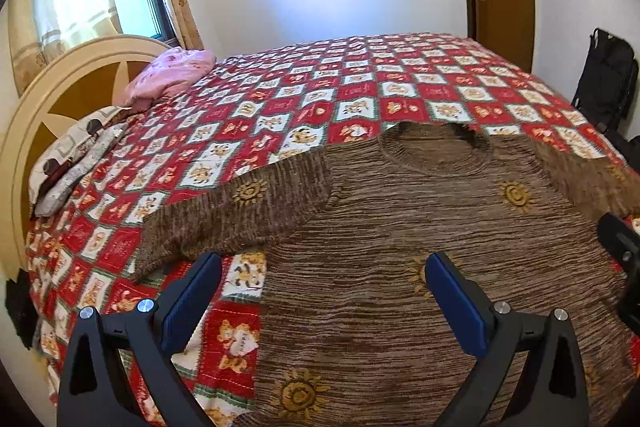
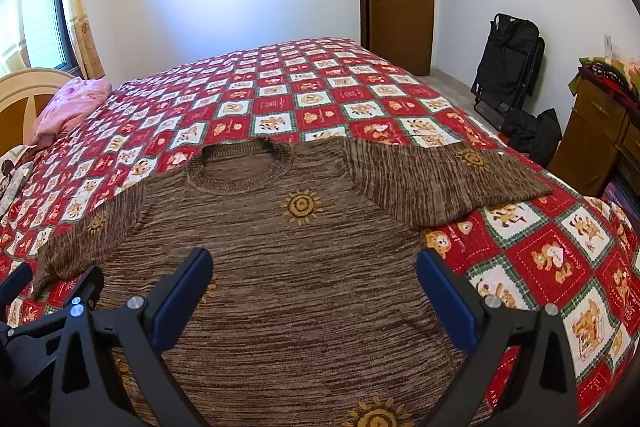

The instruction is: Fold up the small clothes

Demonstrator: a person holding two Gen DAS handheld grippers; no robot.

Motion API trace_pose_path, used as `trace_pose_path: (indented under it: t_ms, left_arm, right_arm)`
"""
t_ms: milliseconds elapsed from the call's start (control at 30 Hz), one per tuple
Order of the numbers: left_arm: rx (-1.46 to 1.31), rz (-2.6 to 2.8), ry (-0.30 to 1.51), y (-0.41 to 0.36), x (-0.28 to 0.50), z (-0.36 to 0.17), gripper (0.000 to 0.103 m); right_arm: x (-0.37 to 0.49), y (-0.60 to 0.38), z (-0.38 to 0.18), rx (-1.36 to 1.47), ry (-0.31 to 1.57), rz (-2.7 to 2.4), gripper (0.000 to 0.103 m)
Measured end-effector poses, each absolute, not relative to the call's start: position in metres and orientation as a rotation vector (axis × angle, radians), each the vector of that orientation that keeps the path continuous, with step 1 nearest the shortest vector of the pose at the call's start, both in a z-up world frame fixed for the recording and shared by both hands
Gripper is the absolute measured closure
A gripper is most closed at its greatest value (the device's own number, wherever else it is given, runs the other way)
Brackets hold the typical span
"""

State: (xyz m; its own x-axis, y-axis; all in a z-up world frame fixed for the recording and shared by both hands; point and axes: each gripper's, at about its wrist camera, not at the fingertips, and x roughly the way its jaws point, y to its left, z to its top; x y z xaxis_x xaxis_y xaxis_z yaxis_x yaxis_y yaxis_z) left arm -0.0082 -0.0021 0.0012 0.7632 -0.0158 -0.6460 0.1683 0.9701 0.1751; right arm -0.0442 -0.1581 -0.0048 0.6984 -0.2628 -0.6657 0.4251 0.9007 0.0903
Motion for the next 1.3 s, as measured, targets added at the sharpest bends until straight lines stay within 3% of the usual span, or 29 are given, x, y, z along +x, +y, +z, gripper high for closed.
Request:
trace_pose_path:
  t_ms: [1300]
  left_arm:
    - [0.052, 0.176, 0.616, 0.106, 0.015, 0.039, 0.001]
  right_arm:
    - [-0.040, -0.141, 0.003, 0.212, 0.663, -0.361, 0.000]
